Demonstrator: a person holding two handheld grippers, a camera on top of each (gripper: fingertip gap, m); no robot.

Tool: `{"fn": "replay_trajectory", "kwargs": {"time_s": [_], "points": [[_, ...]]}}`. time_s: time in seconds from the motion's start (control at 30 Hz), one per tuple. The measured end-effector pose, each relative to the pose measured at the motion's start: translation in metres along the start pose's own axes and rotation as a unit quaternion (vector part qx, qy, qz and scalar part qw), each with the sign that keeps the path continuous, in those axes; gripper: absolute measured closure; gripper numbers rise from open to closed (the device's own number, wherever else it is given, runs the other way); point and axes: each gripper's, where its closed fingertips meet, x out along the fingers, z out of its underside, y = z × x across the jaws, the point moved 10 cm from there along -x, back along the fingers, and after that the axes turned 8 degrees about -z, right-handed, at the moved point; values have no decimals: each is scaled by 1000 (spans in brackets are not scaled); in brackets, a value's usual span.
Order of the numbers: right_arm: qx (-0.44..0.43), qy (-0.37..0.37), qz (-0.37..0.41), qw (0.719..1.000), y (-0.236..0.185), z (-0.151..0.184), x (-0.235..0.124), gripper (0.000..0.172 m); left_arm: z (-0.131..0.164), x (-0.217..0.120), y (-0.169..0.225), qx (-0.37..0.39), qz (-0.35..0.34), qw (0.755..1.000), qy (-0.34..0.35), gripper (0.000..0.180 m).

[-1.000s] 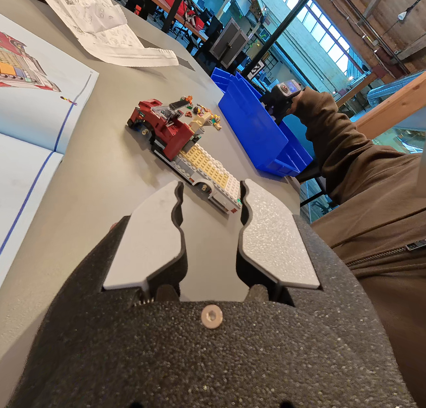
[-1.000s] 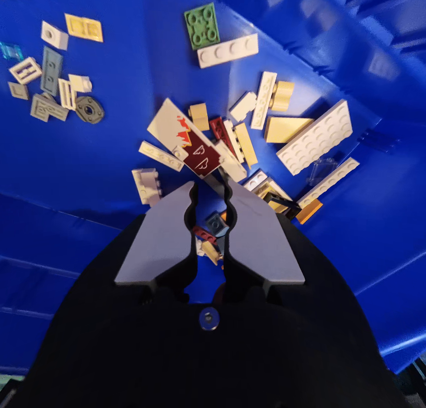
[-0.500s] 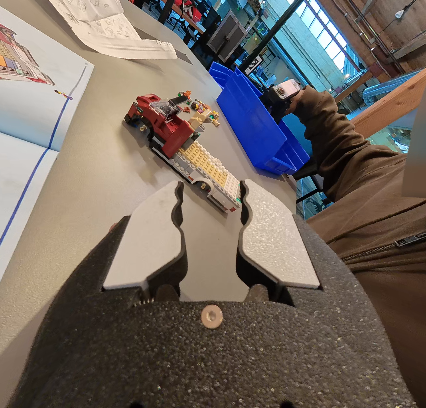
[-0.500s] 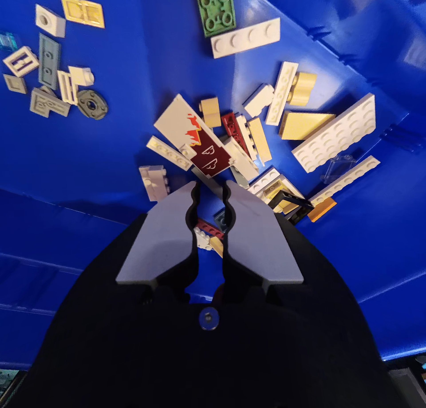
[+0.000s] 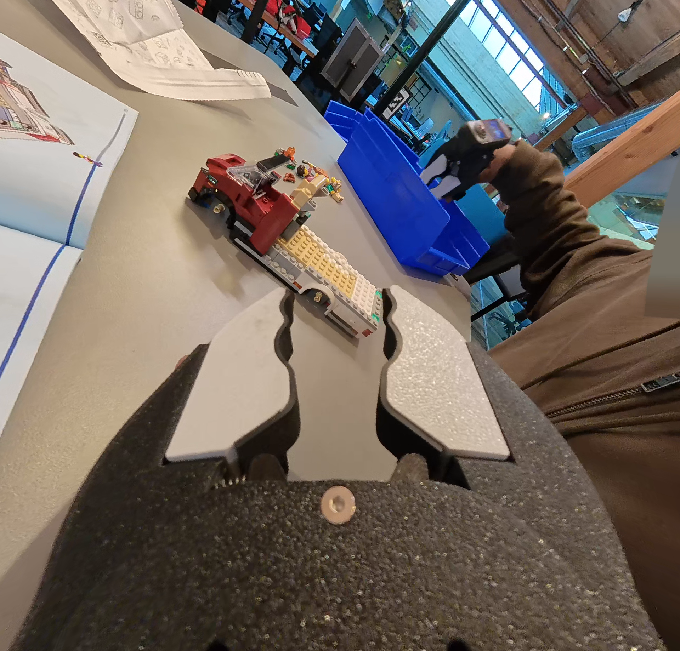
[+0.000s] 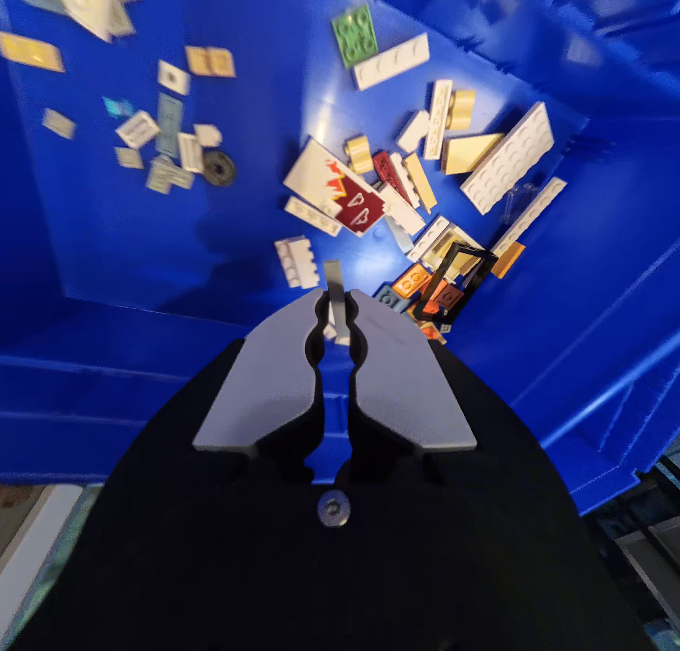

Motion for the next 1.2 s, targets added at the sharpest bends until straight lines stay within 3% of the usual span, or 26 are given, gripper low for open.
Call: {"fn": "replay_trajectory", "kwargs": {"time_s": [0.13, 0.33, 0.57, 0.73, 0.9, 1.07, 1.2], "points": [[4, 66, 31, 997, -47, -14, -25, 164, 0, 0, 0, 2, 0, 1000, -2, 133], [-24, 150, 47, 987, -141, -75, -41, 164, 1, 3, 1, 5, 1, 1000, -14, 134], [-50, 179, -6, 983, -196, -137, 14, 164, 2, 3, 2, 10, 11, 1000, -22, 134], [-45, 157, -22, 986, -199, -150, 44, 164, 2, 2, 3, 14, 13, 1000, -18, 134], [-44, 186, -37, 981, -199, -147, 32, 163, 2, 1, 3, 13, 12, 1000, -16, 134], [-5, 229, 29, 973, -164, -96, -26, 164, 1, 3, 2, 9, 11, 1000, -23, 134], [11, 195, 70, 978, -110, -65, -23, 155, 1, 4, 1, 3, 9, 1000, -27, 134]]}}
